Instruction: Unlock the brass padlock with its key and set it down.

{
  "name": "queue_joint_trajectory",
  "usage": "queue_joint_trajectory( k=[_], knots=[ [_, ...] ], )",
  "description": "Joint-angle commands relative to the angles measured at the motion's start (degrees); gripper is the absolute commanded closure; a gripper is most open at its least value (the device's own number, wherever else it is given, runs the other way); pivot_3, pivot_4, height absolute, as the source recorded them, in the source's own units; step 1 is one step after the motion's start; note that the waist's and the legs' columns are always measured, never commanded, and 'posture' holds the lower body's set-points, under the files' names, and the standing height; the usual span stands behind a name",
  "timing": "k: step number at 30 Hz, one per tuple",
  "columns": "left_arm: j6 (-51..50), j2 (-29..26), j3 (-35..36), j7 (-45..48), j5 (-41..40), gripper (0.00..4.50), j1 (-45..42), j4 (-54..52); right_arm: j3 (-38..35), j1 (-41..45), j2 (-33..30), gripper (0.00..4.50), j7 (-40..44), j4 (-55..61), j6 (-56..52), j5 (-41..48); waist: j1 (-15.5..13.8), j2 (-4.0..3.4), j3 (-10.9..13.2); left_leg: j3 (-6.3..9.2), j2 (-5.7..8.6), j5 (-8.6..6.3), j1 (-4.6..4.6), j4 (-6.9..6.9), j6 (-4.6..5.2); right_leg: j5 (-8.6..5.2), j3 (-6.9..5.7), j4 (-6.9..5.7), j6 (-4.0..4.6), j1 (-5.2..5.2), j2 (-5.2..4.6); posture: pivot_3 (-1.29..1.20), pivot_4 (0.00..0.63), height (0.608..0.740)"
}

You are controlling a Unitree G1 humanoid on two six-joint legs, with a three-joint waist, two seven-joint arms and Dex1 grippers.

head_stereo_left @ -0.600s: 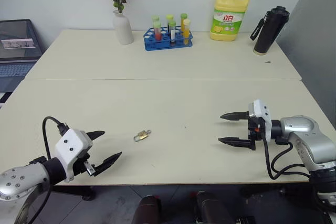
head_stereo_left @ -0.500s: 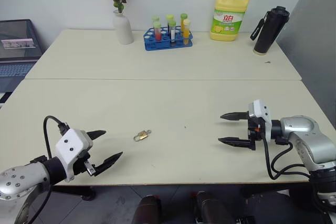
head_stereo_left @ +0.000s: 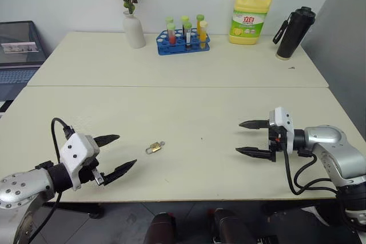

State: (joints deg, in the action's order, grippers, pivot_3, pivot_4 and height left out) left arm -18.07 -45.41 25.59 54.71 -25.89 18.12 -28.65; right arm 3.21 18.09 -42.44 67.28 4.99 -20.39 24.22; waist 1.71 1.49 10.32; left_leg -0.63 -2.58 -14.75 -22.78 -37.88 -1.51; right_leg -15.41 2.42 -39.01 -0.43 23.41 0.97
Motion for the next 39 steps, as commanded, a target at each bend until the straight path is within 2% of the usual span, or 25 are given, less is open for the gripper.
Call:
queue_joint_trajectory(
  k=[1, 5, 10, 14, 21, 28, 32, 39],
  knots=[
    [2.3, -0.7, 0.3, 0.2, 1.0, 0.0, -1.3, 1.6, -2.1, 0.4, -0.5, 0.03, -0.6, 3.4, -1.6, 1.8, 0.0, 0.0, 0.0, 0.01, -0.01, 0.0, 0.0, 0.0, 0.0, 0.0, -0.01, 0.0, 0.0, 0.0, 0.0, 0.0, 0.15, 0.74],
    [2.0, -0.9, -0.6, 0.6, 0.6, 0.0, -2.4, 2.8, -1.7, -0.1, -1.1, 0.03, -0.6, 5.0, -3.0, 1.9, 0.0, 0.0, 0.0, 0.03, -0.01, 0.0, 0.01, -0.01, 0.0, 0.0, -0.03, -0.02, 0.0, 0.0, 0.02, 0.0, 0.15, 0.74],
    [-0.2, -2.0, -5.1, 1.1, 1.8, 0.0, -3.8, 3.8, -0.1, -0.1, -2.6, 0.03, -1.3, 10.4, -9.2, 3.3, 0.0, 0.0, 0.0, 0.02, 0.0, 0.0, -0.01, -0.01, 0.0, 0.0, -0.01, -0.01, 0.0, 0.0, 0.01, 0.0, 0.15, 0.74],
    [0.4, -3.1, -7.9, 0.7, 5.1, 0.0, -4.5, 4.7, 0.8, 0.3, -2.4, 0.03, -1.2, 14.1, -10.1, 3.5, 0.0, 0.0, 0.0, 0.05, -0.02, 0.0, 0.0, 0.0, 0.0, 0.0, -0.03, -0.01, 0.0, 0.0, 0.02, 0.0, 0.15, 0.74],
    [1.5, -2.8, -11.0, 0.7, 7.7, 0.0, -7.3, 7.8, 2.9, 2.0, 0.8, 0.03, 0.0, 17.8, -7.6, 4.6, 0.0, 0.0, 0.0, 0.06, -0.02, 0.0, 0.0, 0.0, 0.0, 0.0, -0.05, -0.01, 0.0, 0.0, 0.02, 0.0, 0.15, 0.74],
    [1.9, -2.1, -13.4, 0.6, 8.8, 0.0, -9.7, 11.7, 4.6, 2.5, -0.3, 0.03, 1.9, 16.9, -5.2, 2.8, 0.0, 0.0, 0.0, 0.06, -0.01, 0.0, -0.02, -0.01, 0.0, 0.0, -0.07, 0.0, 0.0, 0.0, 0.01, 0.0, 0.15, 0.74],
    [2.0, -1.2, -17.8, 0.6, 10.2, 0.0, -12.5, 13.5, 4.9, 2.6, 0.1, 0.03, 1.4, 17.8, -5.9, 3.2, 0.0, 0.0, 0.0, 0.07, 0.0, 0.0, -0.02, -0.01, 0.0, 0.0, -0.07, -0.01, -0.01, 0.0, 0.01, 0.0, 0.15, 0.74],
    [0.2, 4.3, -24.5, -4.3, 14.3, 0.0, -22.0, 21.1, 5.6, 2.9, -0.2, 0.03, 1.0, 18.3, -6.7, 3.1, -0.1, 0.03, 0.0, 0.1, 0.01, 0.0, -0.04, -0.05, 0.0, 0.01, -0.09, -0.03, -0.02, -0.01, 0.03, 0.0, 0.15, 0.74]
  ],
)
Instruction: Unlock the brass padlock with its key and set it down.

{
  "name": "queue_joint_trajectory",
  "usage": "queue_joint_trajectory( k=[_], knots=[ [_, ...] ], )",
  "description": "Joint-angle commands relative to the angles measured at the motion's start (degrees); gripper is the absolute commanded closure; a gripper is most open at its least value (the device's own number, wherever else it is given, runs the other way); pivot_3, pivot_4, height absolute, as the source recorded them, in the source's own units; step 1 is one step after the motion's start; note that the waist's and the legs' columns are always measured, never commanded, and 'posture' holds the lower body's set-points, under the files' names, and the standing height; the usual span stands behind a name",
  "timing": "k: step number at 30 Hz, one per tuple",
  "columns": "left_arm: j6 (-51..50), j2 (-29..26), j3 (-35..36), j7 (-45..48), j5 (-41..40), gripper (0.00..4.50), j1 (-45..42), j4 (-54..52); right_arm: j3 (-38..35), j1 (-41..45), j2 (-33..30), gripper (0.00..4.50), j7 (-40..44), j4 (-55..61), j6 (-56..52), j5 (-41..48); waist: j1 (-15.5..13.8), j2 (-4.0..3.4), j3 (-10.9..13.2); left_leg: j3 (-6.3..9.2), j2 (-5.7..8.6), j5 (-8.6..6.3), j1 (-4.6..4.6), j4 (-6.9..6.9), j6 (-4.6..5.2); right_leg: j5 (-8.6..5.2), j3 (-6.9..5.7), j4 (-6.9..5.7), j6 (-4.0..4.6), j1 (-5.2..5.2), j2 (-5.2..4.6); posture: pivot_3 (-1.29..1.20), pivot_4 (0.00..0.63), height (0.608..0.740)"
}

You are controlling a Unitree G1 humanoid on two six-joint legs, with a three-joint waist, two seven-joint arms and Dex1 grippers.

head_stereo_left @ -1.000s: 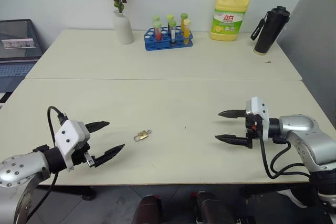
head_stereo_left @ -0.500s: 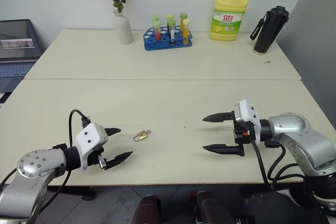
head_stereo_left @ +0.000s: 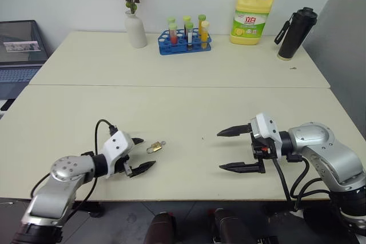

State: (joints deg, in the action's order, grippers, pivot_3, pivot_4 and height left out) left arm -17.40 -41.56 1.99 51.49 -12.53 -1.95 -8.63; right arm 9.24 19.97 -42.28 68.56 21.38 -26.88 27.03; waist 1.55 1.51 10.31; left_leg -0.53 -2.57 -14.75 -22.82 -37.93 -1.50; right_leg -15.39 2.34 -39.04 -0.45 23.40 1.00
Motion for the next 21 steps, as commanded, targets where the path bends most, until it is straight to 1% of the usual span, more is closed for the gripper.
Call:
queue_joint_trajectory(
  k=[1, 6, 11, 14, 15, 19, 21],
  knots=[
    [0.1, 0.5, -1.9, -1.0, 1.8, 0.0, -2.8, 2.3, -0.4, 1.1, -0.4, 0.03, -0.4, 2.1, -0.3, 0.3, 0.0, 0.01, 0.0, 0.01, -0.01, 0.0, 0.0, 0.0, 0.0, 0.0, 0.0, 0.0, 0.0, 0.0, 0.01, 0.0, 0.15, 0.74],
    [1.2, 1.0, -4.2, -0.9, 3.2, 0.0, -5.7, 5.4, -0.3, 1.6, -0.5, 0.03, -1.0, 2.7, -1.3, 0.6, 0.0, 0.01, 0.0, 0.01, 0.01, 0.0, 0.02, 0.01, 0.0, 0.0, 0.0, -0.01, 0.0, -0.01, 0.0, 0.0, 0.15, 0.74],
    [-0.1, 0.3, -5.2, 0.6, 2.7, 0.0, -5.8, 5.4, -0.4, 1.9, -0.5, 0.03, -1.6, 3.3, -2.2, 0.9, 0.0, 0.01, 0.0, 0.02, 0.02, 0.0, 0.04, -0.01, 0.0, 0.01, 0.0, -0.01, -0.01, -0.06, 0.0, 0.0, 0.15, 0.74],
    [-1.9, -0.6, -5.8, 1.8, 2.6, 0.58, -5.1, 4.8, -0.5, 2.1, -0.4, 0.0, -1.9, 3.3, -2.4, 0.9, 0.0, 0.01, 0.0, 0.02, 0.02, 0.0, 0.04, -0.01, 0.0, 0.01, 0.0, 0.0, -0.01, -0.07, -0.01, 0.0, 0.15, 0.74],
    [-2.6, -0.9, -6.0, 2.0, 2.7, 0.97, -5.0, 4.7, -0.4, 2.2, -0.3, 0.0, -1.9, 3.2, -2.5, 0.9, 0.0, 0.01, 0.0, 0.02, 0.02, 0.0, 0.04, -0.01, 0.0, 0.01, 0.0, 0.0, -0.01, -0.07, -0.01, 0.0, 0.15, 0.74],
    [-4.1, -1.2, -6.5, 2.1, 3.2, 2.27, -5.1, 4.8, -0.3, 2.7, -0.1, 0.0, -2.0, 2.8, -2.4, 0.7, 0.1, -0.02, 0.0, 0.03, 0.01, 0.0, 0.09, 0.0, 0.0, 0.01, 0.0, -0.02, -0.01, -0.08, 0.0, 0.0, 0.15, 0.74],
    [-4.6, -1.2, -6.9, 1.9, 3.6, 3.02, -5.4, 5.0, -0.1, 2.9, 0.0, 0.0, -2.0, 2.6, -2.2, 0.7, 0.1, -0.03, -0.1, 0.03, 0.01, 0.0, 0.13, 0.0, 0.0, 0.01, 0.0, -0.03, -0.01, -0.12, 0.0, 0.0, 0.15, 0.74]
  ],
)
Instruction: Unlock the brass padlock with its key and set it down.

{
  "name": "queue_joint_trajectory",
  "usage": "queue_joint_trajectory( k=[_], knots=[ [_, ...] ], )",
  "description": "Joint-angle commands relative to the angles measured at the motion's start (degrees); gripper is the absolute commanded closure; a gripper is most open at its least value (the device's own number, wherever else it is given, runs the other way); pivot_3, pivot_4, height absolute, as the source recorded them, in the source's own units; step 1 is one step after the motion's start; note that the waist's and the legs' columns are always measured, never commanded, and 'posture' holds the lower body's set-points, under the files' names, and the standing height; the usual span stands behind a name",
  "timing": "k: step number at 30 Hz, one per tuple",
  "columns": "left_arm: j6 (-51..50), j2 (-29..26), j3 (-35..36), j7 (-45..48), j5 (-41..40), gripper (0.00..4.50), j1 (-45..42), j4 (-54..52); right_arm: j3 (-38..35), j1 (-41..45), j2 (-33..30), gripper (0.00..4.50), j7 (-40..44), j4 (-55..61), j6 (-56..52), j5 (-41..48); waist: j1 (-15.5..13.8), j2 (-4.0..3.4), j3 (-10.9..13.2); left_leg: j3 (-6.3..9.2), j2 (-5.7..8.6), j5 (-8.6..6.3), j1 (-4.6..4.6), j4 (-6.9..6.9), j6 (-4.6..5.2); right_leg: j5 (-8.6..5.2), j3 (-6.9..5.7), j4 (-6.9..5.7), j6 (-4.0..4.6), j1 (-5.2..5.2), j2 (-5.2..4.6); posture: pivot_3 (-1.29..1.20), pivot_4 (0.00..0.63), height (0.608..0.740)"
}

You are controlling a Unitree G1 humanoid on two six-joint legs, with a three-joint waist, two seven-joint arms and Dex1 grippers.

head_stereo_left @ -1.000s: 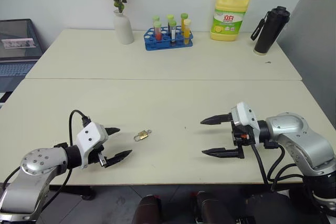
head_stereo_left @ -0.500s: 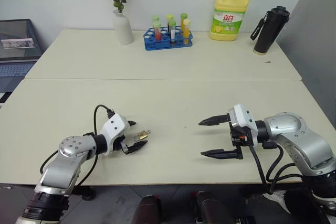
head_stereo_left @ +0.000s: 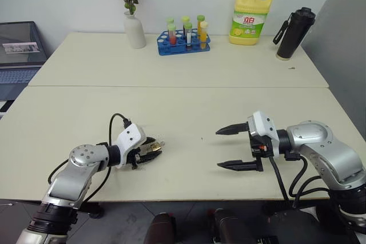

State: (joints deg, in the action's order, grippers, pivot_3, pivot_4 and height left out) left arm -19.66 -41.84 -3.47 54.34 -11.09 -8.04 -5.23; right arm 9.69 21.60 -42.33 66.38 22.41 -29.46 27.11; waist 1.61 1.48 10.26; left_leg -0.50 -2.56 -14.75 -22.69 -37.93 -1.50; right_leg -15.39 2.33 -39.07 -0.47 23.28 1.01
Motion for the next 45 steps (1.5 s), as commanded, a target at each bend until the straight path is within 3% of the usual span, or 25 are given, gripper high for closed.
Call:
queue_joint_trajectory(
  k=[1, 2, 10, 19, 26, 35, 45],
  knots=[
    [-2.5, -0.9, -1.7, -1.1, 2.4, 3.3, 0.7, 1.6, -0.6, 1.3, 0.0, 0.0, 0.1, 1.6, 0.4, 0.7, 0.0, 0.0, 0.0, 0.0, 0.0, 0.0, 0.01, 0.0, 0.0, 0.0, 0.0, -0.01, 0.0, -0.01, 0.0, 0.0, 0.15, 0.74],
    [-2.5, -0.9, -1.9, -1.2, 2.5, 3.54, 0.7, 1.6, -0.5, 1.3, 0.0, 0.0, 0.1, 1.6, 0.4, 0.7, 0.0, 0.0, 0.0, 0.01, 0.0, 0.0, 0.03, 0.0, 0.0, 0.0, -0.01, -0.01, 0.0, -0.02, 0.0, 0.0, 0.15, 0.74],
    [-1.2, 0.7, -1.5, -0.2, -0.3, 3.54, 1.0, -2.4, -2.0, 0.7, -0.2, 0.0, -1.7, 1.3, -0.2, 0.8, 0.0, -0.03, 0.0, -0.01, 0.01, 0.0, 0.06, 0.0, 0.0, 0.0, 0.01, -0.01, 0.0, -0.06, 0.0, 0.0, 0.15, 0.74],
    [8.5, 3.6, -7.4, 6.5, -0.1, 3.54, -11.1, -5.8, -9.5, -5.6, -1.3, 0.0, -6.7, 1.6, 1.6, 0.3, -1.2, 0.07, 0.0, 0.0, 0.13, 0.0, -0.17, -0.05, 0.0, 0.02, -0.02, 0.08, -0.03, 0.02, -0.02, 0.0, 0.15, 0.74],
    [24.7, 6.7, -10.6, 8.8, 4.1, 3.54, -18.4, -0.5, -12.9, -9.6, -1.6, 0.0, -9.3, 3.5, 0.5, 1.5, -0.5, 0.06, 0.0, -0.1, 0.09, 0.0, -0.11, -0.02, 0.0, 0.02, 0.14, 0.08, -0.03, 0.02, 0.22, 0.0, 0.15, 0.74],
    [67.9, 8.5, -11.4, -6.5, 24.7, 3.54, -25.4, 16.0, -12.8, -7.1, 2.3, 0.0, -15.9, 4.9, -12.2, 10.5, -0.1, 0.06, 0.0, -0.06, 0.05, 0.0, -0.11, -0.04, 0.0, 0.03, 0.14, 0.07, -0.03, 0.01, 0.24, 0.0, 0.15, 0.74],
    [78.7, 8.3, -10.2, -19.6, 31.8, 3.54, -25.6, 19.0, -10.9, 1.3, 8.1, 0.0, -16.1, -0.5, -18.5, 16.7, -0.1, 0.06, 0.0, -0.06, 0.05, 0.0, -0.15, -0.04, 0.0, 0.06, 0.08, 0.08, -0.05, 0.01, 0.21, 0.0, 0.15, 0.74]
  ],
)
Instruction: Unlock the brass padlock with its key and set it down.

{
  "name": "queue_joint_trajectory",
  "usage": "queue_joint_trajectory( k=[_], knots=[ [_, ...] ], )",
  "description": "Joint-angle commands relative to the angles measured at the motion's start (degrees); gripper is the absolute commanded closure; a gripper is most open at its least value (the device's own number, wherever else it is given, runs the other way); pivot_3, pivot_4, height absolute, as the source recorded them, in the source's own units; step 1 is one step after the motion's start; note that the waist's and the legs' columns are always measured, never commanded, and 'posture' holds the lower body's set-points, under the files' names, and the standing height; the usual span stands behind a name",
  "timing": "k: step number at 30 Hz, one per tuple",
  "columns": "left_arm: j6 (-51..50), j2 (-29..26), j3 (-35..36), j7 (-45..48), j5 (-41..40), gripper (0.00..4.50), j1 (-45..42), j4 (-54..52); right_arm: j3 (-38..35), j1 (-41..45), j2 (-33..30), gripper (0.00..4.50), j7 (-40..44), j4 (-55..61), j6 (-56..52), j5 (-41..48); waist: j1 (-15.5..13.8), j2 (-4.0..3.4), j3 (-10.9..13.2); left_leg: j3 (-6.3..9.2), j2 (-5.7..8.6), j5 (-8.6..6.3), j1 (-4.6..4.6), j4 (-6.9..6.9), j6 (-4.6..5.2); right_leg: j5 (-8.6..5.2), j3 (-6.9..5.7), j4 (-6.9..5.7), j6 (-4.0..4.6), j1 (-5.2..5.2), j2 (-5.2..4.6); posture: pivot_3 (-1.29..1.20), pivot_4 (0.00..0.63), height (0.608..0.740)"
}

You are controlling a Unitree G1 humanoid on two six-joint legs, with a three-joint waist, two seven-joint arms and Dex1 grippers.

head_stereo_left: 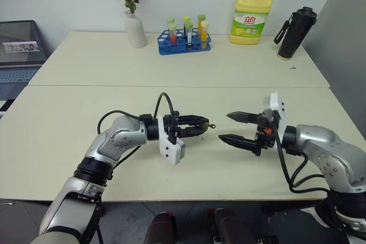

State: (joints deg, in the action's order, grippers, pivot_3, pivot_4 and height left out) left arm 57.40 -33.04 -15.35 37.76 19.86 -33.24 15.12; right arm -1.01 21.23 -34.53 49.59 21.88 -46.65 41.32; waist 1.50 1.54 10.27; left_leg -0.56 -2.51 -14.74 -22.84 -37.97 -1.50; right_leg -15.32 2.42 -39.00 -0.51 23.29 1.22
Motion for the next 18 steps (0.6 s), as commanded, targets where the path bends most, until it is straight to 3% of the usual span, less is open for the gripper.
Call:
queue_joint_trajectory(
  k=[1, 18],
  knots=[
    [1.5, -0.7, 1.7, -3.6, 1.4, 3.54, -0.4, -1.5, 0.4, 2.0, 0.3, 0.0, 1.1, -0.4, -1.1, 2.0, 0.0, 0.0, 0.0, 0.0, 0.0, 0.0, 0.0, 0.0, 0.0, 0.0, -0.02, 0.0, 0.0, 0.0, 0.0, 0.0, 0.15, 0.74],
    [1.3, -3.2, 0.6, -8.2, 3.7, 3.54, -0.3, -3.4, 0.9, 4.8, 3.0, 0.0, 1.4, -4.6, -4.4, 5.8, 0.0, 0.0, 0.0, 0.0, -0.02, 0.0, 0.0, 0.0, 0.0, 0.01, -0.07, -0.02, 0.02, 0.0, -0.16, 0.0, 0.15, 0.74]
  ],
)
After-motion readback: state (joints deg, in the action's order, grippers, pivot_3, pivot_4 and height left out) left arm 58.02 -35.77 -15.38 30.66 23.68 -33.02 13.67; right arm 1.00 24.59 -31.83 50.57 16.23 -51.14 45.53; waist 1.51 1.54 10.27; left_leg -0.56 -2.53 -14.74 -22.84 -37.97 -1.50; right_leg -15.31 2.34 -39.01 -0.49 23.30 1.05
